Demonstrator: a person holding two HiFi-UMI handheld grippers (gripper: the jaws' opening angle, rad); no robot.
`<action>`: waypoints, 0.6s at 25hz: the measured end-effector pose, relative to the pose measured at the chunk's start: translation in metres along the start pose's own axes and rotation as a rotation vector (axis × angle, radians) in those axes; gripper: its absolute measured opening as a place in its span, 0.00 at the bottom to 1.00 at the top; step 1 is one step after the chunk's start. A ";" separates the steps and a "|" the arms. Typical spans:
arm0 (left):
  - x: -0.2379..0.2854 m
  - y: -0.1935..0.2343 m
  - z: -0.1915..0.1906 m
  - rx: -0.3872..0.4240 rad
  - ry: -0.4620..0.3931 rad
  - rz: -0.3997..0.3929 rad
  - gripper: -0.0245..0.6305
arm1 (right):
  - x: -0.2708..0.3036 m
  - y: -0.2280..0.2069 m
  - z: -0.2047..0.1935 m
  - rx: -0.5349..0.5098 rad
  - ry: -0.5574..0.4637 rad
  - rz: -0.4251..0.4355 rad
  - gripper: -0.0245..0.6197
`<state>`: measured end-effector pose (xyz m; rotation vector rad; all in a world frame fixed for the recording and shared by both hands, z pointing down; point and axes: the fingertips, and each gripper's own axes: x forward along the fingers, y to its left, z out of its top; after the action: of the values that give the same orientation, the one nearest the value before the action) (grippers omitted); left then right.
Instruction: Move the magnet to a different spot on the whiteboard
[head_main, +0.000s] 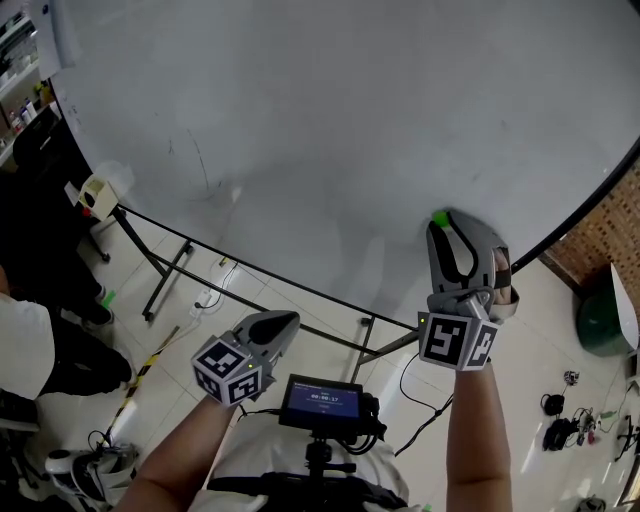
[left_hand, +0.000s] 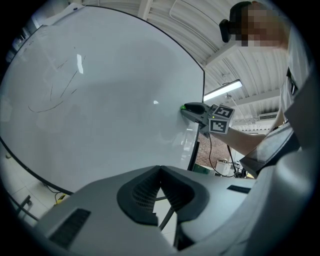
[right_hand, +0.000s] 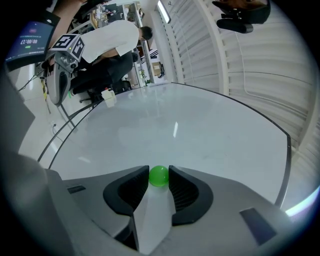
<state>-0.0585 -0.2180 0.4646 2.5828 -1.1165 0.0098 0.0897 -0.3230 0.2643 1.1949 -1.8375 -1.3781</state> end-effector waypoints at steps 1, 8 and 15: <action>-0.001 0.000 0.000 0.001 0.001 0.000 0.08 | 0.000 -0.001 0.000 0.000 0.004 0.000 0.28; -0.011 0.001 -0.003 0.012 0.011 -0.013 0.08 | -0.007 -0.005 0.004 0.071 0.001 -0.018 0.35; -0.019 -0.003 -0.004 0.031 0.025 -0.050 0.08 | -0.032 -0.010 -0.001 0.374 0.039 -0.041 0.29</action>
<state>-0.0693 -0.2017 0.4655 2.6301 -1.0505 0.0478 0.1083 -0.2958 0.2581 1.4361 -2.1147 -1.0490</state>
